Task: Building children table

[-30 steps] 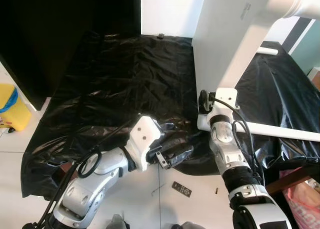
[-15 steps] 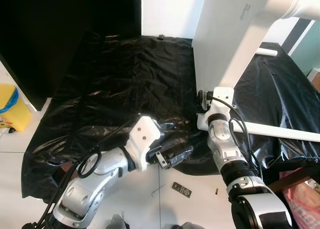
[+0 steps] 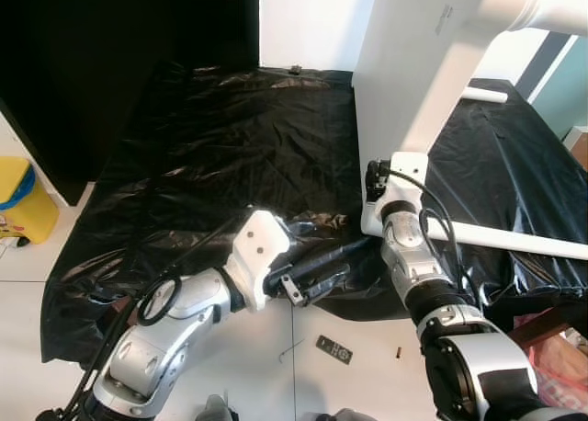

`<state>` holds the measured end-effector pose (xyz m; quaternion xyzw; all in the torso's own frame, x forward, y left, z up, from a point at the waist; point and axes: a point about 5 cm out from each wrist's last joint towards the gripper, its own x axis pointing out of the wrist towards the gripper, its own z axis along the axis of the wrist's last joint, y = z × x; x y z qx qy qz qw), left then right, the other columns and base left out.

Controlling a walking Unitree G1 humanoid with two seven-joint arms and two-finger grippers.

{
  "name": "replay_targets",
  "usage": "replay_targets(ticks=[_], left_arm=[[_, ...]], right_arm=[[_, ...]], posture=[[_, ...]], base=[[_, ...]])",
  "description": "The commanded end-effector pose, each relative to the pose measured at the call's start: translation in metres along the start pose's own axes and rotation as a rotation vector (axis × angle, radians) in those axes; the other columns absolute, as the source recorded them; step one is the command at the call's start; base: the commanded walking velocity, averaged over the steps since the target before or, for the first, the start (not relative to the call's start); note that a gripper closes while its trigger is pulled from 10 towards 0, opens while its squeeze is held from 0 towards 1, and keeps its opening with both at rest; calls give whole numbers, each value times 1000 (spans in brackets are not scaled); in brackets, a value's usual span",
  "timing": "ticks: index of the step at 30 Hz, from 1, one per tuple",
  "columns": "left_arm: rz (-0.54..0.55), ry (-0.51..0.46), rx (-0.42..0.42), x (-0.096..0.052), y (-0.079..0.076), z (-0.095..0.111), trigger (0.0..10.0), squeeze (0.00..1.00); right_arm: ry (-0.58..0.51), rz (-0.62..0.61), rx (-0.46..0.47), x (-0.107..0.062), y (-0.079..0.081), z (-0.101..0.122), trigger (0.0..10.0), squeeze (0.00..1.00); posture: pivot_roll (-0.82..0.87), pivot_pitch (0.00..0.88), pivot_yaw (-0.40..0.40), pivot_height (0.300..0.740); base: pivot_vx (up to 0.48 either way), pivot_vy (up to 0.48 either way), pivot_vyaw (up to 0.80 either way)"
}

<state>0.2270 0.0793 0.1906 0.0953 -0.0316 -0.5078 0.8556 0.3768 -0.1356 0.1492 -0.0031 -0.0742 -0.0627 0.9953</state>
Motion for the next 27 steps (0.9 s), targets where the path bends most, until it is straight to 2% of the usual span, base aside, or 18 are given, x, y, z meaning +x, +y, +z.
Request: replay_targets(ticks=[1,8,11,13,20,21,26,27], left_arm=[[12,-12,25,-1,0,6,10000,0],[28,1,31,-6,4,6,10000,0],[28,1,31,-6,4,6,10000,0],[52,17,27,-13,9,2,10000,0],[58,22,25,-19,11,2,10000,0],[61,24,28,-21,12,3,10000,0],[64,26,29,-22,13,3,10000,0],[69,29,32,-23,14,3,10000,0]], right_arm=[[6,6,-1,2,-2,-1,0,0],[-6,80,9,-3,10,-4,0,0],[-6,80,9,-3,10,-4,0,0],[-42,146,42,-11,22,-4,0,0],[-89,233,85,-21,36,-3,0,0],[-107,270,111,-26,42,-3,0,0],[-119,292,129,-29,45,-2,0,0],[-137,320,150,-36,50,-3,0,0]], posture=[[137,57,-64,740],[139,61,-62,740],[139,61,-62,740],[139,64,-65,740],[143,65,-72,740],[142,65,-74,740],[142,65,-74,740],[134,68,-77,740]], base=[[0,0,0],[0,0,0],[0,0,0],[0,0,0],[0,0,0],[0,0,0],[0,0,0],[0,0,0]])
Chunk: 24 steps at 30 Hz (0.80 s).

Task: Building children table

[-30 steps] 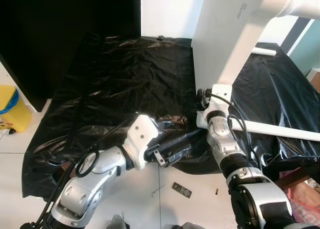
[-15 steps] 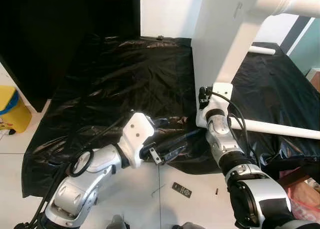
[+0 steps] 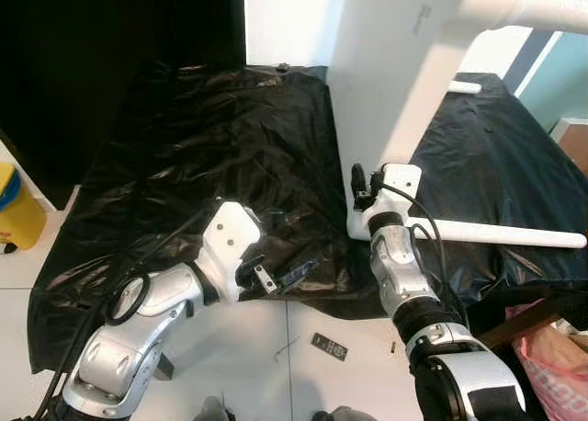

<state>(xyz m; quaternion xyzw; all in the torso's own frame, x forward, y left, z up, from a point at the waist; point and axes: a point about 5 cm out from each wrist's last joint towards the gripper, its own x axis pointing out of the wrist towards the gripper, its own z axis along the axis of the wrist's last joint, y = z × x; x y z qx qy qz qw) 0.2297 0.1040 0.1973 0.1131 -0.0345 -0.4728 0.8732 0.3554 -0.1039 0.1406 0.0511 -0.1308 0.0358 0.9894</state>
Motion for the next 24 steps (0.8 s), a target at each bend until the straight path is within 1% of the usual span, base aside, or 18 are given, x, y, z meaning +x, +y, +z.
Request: replay_targets(ticks=[1,2,3,4,5,6,7,9,10,12,13,16,18,20,21,24], left_arm=[[-8,8,0,-2,-1,0,10000,0],[-4,9,2,-3,-1,0,10000,0],[-4,9,2,-3,-1,0,10000,0],[-1,9,3,-3,-1,0,10000,0],[6,8,0,-4,-1,0,10000,0],[6,8,-2,-4,-1,0,10000,0],[6,8,-2,-4,-1,0,10000,0],[7,8,-3,-4,-1,0,10000,0],[7,8,-3,-4,-1,0,10000,0],[10,9,0,-4,0,0,10000,0],[10,9,0,-4,0,0,10000,0],[14,8,-1,-5,-1,0,10000,0],[15,7,-2,-4,-1,0,10000,0],[16,6,-2,-4,-1,0,10000,0],[17,5,-2,-4,-1,0,10000,0],[17,4,-2,-4,-1,0,10000,0]], right_arm=[[-23,133,25,-5,23,0,0,0],[-33,161,35,-10,27,0,0,0],[-33,161,35,-10,27,0,0,0],[-41,184,49,-15,31,-1,0,0],[-48,234,74,-21,40,-1,0,0],[-52,250,79,-23,43,-1,0,0],[-52,250,79,-23,43,-1,0,0],[-55,271,87,-25,48,-1,0,0],[-55,271,87,-25,48,-1,0,0],[-54,286,100,-27,55,-1,0,0],[-54,286,100,-27,55,-1,0,0],[-45,340,137,-29,70,-1,0,0],[-41,352,143,-29,75,0,0,0],[-40,355,143,-29,76,0,0,0],[-37,376,158,-26,87,2,0,0],[-38,388,163,-25,91,3,0,0]], posture=[[134,68,-77,740],[133,67,-77,740],[133,67,-77,740],[128,70,-79,740],[124,71,-81,740],[124,71,-82,740],[124,71,-82,740],[124,70,-84,740],[124,70,-84,740],[127,70,-87,740],[127,70,-87,740],[131,69,-91,740],[133,69,-94,740],[133,69,-94,740],[140,67,-101,740],[140,67,-101,740]], base=[[0,0,0],[0,0,0],[0,0,0],[0,0,0],[0,0,0],[0,0,0],[0,0,0],[0,0,0],[0,0,0],[0,0,0],[0,0,0],[0,0,0],[0,0,0],[0,0,0],[0,0,0],[0,0,0]])
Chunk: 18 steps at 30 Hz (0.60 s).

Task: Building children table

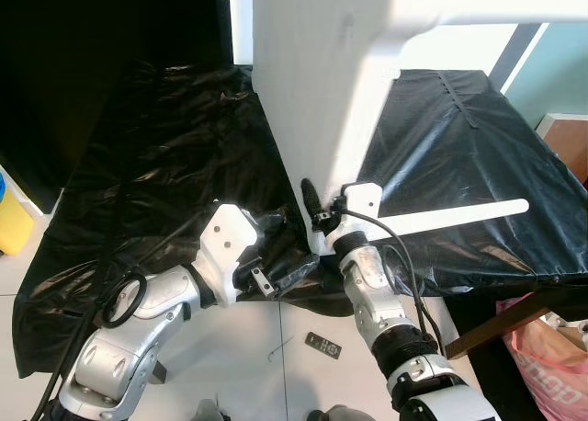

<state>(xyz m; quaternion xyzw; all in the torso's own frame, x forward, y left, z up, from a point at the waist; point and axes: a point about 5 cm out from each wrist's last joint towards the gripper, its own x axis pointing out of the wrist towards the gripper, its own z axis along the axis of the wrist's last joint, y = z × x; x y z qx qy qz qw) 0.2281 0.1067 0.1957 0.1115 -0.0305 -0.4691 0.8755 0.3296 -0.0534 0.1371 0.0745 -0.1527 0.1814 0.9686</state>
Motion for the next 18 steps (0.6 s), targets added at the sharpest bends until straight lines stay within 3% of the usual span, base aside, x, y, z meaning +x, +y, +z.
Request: replay_targets(ticks=[1,5,9,10,12,13,17,18], left_arm=[[10,-2,7,-1,-1,2,10000,0],[14,-4,8,-1,-1,2,10000,0],[16,-8,7,-1,-2,3,10000,0],[17,-9,7,-1,-2,3,10000,0],[17,-9,6,-1,-3,3,10000,0],[17,-11,3,-1,-3,3,10000,0],[13,-13,-1,0,-5,3,10000,0],[10,-14,-2,0,-6,3,10000,0]], right_arm=[[-12,108,84,12,43,3,0,0],[-15,141,97,17,57,5,0,0],[-8,143,116,16,60,4,0,0],[-6,140,124,17,60,4,1961,0],[-4,138,129,17,60,3,1961,0],[3,119,138,18,57,3,10000,0],[11,90,151,20,52,3,10000,0],[11,81,164,18,48,3,10000,659]], posture=[[142,66,-104,740],[151,61,-113,740],[152,61,-114,740],[153,62,-117,740],[153,62,-117,740],[150,63,-113,740],[146,67,-111,740],[143,70,-110,740]], base=[[0,0,0],[0,0,0],[0,0,0],[0,0,0],[0,0,0],[0,0,0],[0,0,0],[0,0,0]])
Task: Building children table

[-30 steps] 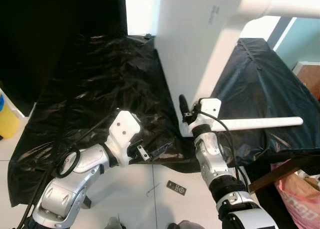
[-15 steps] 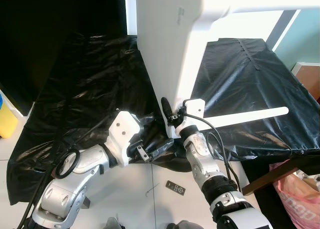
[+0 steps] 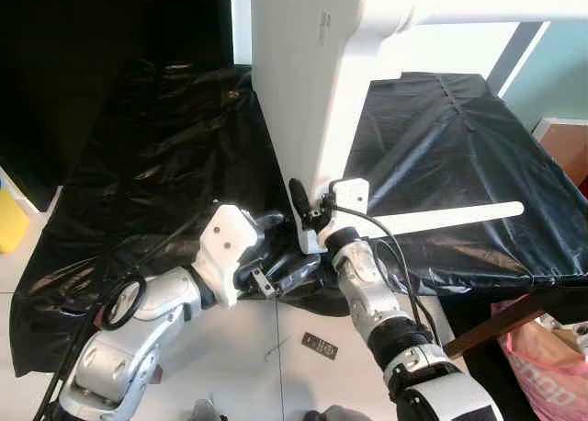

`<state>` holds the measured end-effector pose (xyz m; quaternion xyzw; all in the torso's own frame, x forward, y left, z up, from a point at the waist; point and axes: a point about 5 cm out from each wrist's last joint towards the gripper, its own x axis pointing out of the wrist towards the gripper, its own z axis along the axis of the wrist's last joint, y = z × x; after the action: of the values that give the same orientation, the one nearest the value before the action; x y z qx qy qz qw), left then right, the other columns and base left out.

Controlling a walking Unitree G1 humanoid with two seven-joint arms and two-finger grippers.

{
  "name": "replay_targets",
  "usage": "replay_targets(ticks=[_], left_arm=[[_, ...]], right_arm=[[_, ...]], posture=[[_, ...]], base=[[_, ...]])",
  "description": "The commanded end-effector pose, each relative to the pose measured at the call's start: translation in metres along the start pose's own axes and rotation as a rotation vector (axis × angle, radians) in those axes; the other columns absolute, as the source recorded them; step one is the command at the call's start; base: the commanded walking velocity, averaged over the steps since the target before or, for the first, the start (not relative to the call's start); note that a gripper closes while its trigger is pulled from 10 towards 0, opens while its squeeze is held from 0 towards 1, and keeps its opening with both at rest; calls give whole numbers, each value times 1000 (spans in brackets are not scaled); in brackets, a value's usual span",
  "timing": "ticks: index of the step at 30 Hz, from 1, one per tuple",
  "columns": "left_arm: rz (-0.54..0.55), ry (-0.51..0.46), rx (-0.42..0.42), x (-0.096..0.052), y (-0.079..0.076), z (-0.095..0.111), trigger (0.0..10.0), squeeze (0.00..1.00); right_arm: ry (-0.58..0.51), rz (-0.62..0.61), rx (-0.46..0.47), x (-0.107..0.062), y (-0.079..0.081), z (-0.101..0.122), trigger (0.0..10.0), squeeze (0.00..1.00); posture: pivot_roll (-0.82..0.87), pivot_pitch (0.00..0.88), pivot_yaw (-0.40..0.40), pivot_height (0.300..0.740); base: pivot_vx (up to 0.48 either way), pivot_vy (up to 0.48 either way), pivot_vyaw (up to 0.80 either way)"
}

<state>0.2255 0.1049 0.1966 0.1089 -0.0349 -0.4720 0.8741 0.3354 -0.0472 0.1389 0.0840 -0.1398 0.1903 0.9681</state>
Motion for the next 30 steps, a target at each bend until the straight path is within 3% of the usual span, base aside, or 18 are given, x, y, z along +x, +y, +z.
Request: replay_targets(ticks=[1,8,9,21,26,27,30], left_arm=[[14,-4,-1,0,-3,1,10000,0],[12,-10,-10,2,-5,1,10000,0],[10,-13,-12,3,-6,2,10000,0],[2,-21,-13,4,-7,4,10000,0],[5,-25,-15,5,-6,4,10000,0],[4,-27,-14,6,-6,5,10000,0],[0,-31,-17,7,-7,5,10000,0]], right_arm=[[-12,65,146,10,41,2,10000,1000],[-21,93,184,-1,31,4,10000,1000],[-28,109,171,-3,29,6,10000,0],[-21,196,130,-28,14,12,10000,0],[-25,156,79,-40,1,17,10000,0],[-55,120,-2,-40,-2,22,10000,1000],[-46,68,-19,-39,-3,21,10000,1000]], posture=[[143,71,-110,740],[134,74,-109,740],[134,74,-108,740],[126,77,-102,740],[117,77,-99,740],[114,77,-97,740],[112,78,-97,740]], base=[[0,0,0],[0,0,0],[0,0,0],[0,0,0],[0,0,0],[0,0,0],[0,0,0]])
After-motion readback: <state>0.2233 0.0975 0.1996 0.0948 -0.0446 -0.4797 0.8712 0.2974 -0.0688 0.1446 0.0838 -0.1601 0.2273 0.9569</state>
